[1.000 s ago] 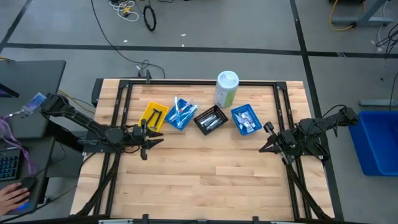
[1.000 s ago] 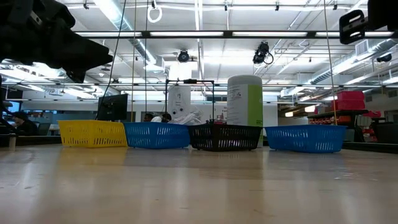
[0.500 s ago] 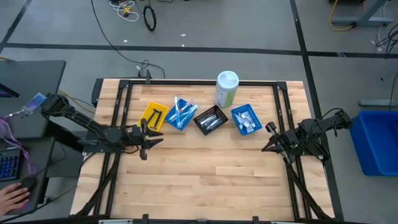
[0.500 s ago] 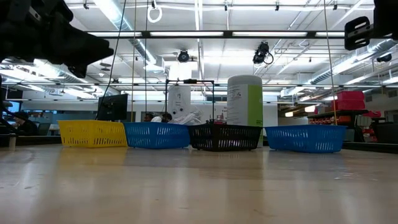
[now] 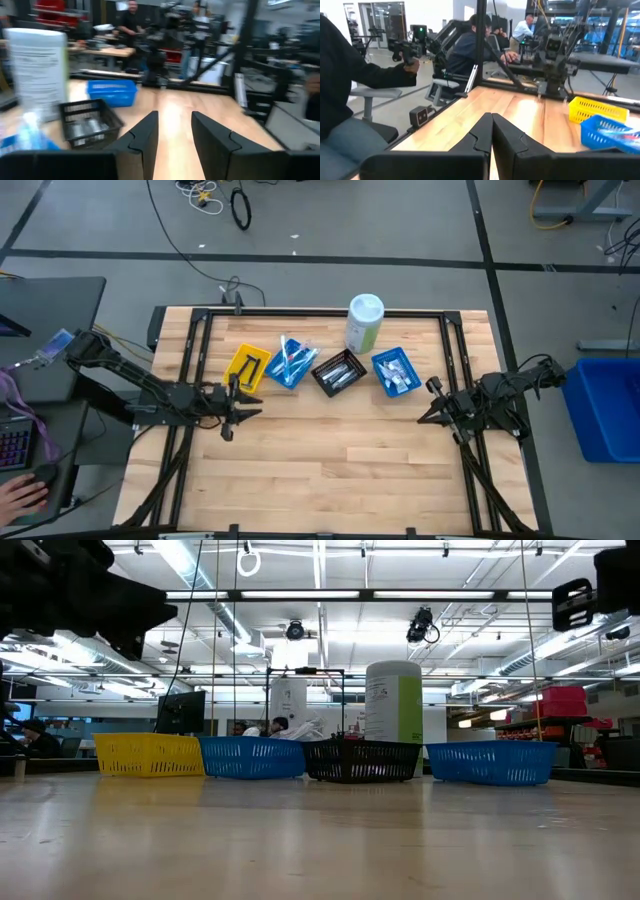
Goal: Pick & Place Travel size toiletries
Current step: Return to Home Position
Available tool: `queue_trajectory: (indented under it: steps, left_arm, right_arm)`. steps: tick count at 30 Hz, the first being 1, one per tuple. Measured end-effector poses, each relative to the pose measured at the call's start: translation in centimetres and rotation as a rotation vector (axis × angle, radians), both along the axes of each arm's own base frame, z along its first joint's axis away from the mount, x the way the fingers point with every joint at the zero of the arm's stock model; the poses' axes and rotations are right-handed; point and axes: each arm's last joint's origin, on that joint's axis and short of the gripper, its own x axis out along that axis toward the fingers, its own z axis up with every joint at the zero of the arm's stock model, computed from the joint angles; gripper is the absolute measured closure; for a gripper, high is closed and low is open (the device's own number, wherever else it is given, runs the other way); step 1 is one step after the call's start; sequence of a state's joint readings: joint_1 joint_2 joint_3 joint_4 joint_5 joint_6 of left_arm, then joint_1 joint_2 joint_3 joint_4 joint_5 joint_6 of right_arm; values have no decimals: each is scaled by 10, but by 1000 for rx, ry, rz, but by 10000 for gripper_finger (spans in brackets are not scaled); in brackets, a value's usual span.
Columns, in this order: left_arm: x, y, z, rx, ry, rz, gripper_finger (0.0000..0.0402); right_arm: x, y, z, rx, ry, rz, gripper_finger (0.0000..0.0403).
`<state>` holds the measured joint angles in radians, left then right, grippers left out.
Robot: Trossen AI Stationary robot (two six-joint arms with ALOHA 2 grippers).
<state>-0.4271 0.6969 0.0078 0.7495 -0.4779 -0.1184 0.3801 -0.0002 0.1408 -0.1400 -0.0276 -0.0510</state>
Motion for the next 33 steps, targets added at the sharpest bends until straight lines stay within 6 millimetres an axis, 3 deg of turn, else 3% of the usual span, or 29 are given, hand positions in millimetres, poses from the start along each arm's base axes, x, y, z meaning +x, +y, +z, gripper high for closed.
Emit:
queue_trajectory:
  steps: [8, 33]
  left_arm:
    - [2, -4, -3, 28, 21, -104, 276]
    - [1, -6, 1, 84, -30, -188, 276]
  right_arm:
    - [9, 4, -29, 13, -27, 11, 389]
    - [9, 4, -29, 53, -4, 11, 389]
